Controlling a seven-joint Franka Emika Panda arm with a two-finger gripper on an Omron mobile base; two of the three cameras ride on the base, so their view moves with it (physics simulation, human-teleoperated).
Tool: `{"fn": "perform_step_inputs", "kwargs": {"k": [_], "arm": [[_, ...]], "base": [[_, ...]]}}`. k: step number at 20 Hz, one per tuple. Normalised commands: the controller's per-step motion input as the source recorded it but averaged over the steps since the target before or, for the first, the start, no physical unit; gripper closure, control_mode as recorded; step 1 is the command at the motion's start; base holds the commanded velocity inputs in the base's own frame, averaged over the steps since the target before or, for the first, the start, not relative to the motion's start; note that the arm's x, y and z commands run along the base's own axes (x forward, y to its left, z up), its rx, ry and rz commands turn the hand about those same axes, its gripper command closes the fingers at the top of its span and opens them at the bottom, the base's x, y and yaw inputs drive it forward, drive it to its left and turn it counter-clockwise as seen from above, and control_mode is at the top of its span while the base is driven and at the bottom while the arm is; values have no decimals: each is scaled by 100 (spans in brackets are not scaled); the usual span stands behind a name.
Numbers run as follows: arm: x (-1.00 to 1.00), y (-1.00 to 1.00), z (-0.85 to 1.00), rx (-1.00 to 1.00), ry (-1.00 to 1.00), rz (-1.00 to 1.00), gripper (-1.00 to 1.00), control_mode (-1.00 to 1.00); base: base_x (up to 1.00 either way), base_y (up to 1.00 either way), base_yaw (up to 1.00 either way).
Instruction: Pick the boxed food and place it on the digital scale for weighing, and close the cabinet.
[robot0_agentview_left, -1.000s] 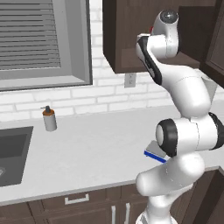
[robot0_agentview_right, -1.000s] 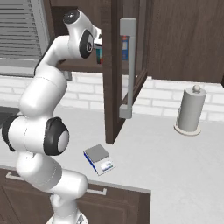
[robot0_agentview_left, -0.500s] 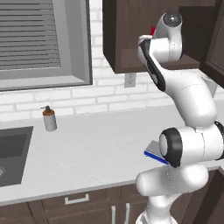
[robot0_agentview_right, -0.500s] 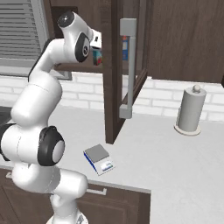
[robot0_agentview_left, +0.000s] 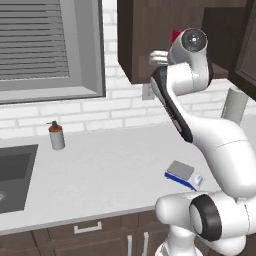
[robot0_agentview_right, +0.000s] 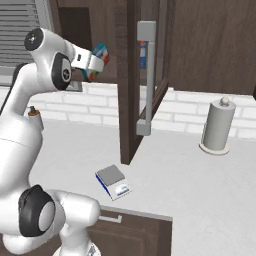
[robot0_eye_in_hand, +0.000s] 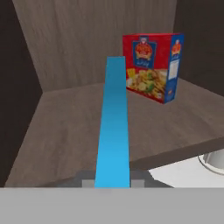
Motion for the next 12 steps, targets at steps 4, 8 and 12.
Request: {"fn": "perform_step_inputs", "kwargs": {"k": [4, 8, 12], "arm": [[-100, 32, 44, 2, 16, 0, 100, -100], [-100, 1, 51, 4, 21, 0, 100, -100], [-100, 0, 18, 4, 19, 0, 100, -100]], "base": [[0, 0, 0], [0, 0, 0], [0, 0, 0]]}}
